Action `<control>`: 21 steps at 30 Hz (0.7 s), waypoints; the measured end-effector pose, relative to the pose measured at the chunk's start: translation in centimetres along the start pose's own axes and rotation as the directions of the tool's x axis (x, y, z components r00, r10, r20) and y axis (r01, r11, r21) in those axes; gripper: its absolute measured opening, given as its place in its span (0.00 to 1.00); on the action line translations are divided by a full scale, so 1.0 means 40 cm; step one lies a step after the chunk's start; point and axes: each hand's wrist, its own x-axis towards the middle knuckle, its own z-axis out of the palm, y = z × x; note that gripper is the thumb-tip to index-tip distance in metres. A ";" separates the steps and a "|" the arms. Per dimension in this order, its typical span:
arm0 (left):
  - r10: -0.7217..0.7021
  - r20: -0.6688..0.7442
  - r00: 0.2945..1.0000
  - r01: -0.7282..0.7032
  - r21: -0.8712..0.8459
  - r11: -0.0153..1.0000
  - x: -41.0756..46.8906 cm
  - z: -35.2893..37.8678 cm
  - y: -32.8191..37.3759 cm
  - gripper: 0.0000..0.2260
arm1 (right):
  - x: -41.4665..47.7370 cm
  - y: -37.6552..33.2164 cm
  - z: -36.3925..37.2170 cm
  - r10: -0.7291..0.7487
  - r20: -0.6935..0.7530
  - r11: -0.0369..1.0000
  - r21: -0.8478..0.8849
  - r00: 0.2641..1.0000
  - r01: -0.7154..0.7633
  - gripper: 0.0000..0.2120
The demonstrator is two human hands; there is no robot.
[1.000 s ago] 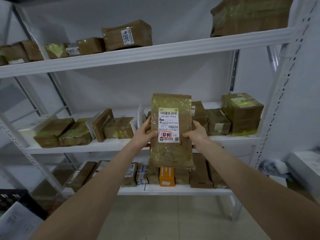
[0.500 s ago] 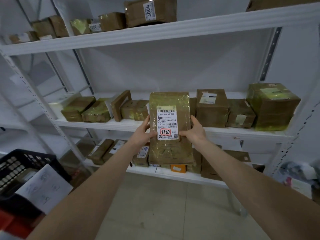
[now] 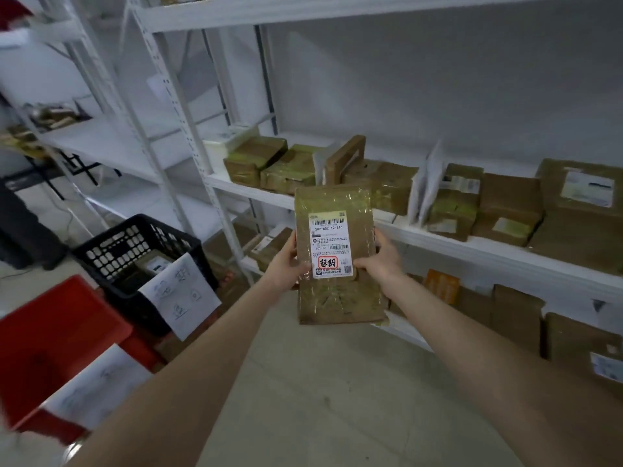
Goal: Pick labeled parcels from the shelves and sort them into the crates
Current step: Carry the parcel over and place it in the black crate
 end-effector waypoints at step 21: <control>-0.364 -0.397 0.842 0.299 -0.219 0.929 0.257 -0.804 -0.458 0.36 | 0.448 -0.222 1.022 0.011 0.440 0.983 -0.171 0.898 0.071 0.40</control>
